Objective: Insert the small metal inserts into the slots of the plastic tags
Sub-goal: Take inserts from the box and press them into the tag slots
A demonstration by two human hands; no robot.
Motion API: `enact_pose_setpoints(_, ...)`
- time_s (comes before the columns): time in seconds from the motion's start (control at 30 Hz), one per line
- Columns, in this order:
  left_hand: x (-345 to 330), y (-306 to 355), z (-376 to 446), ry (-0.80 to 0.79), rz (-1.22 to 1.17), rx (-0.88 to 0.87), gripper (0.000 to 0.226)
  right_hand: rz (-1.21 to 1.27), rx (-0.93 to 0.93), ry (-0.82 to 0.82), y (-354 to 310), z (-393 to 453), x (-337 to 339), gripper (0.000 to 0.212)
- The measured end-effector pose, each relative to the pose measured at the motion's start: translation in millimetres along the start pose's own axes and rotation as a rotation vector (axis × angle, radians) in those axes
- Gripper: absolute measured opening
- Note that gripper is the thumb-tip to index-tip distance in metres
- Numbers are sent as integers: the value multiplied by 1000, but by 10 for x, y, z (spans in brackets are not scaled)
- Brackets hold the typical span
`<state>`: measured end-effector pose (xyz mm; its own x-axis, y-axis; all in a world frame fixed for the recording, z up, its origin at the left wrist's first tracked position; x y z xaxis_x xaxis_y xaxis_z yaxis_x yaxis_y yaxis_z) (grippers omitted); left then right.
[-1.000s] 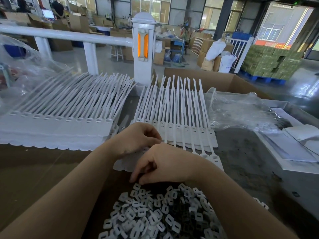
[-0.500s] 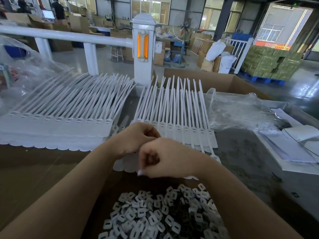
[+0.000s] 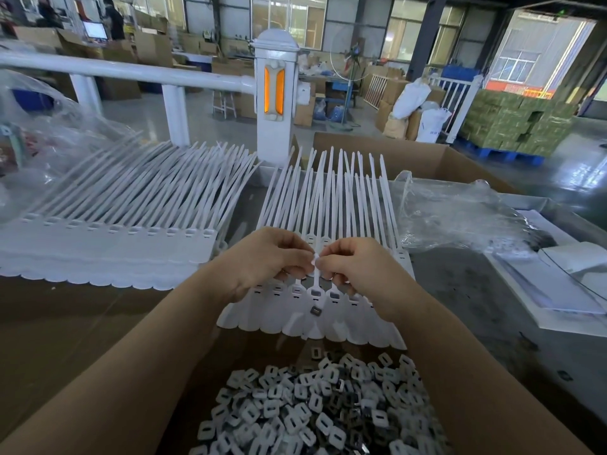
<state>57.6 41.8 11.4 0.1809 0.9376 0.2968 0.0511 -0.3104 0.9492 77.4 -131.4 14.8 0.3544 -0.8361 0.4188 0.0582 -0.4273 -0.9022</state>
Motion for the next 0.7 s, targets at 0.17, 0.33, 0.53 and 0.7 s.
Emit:
enact_pose_setpoints(0.17, -1, 31, 7, 33, 40, -10, 4, -75, 37, 26, -29, 11, 25, 4)
enact_pose_setpoints(0.33, -20, 27, -2, 45, 187, -54, 4, -152, 78, 14, -25, 13, 3, 9)
enact_pose_setpoints(0.53, -18, 23, 1, 28, 250, -97, 5, -212, 10, -35, 5, 24, 25, 9)
enact_pose_setpoints(0.7, -24, 20, 2, 24, 244, -92, 9, -197, -27, -60, 54, 51, 32, 8)
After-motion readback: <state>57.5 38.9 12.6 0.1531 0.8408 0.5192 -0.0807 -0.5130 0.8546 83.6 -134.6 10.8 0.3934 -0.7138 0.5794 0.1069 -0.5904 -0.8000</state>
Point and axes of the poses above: each hand's wrist, its own z-axis towards the middle knuckle, its own x-axis out of the back of the hand, y = z × x, the point moved 1 cm from there along z, towards the middle knuckle, and after that the axes turned 2 degrees about -y, right-handed, at the moved point
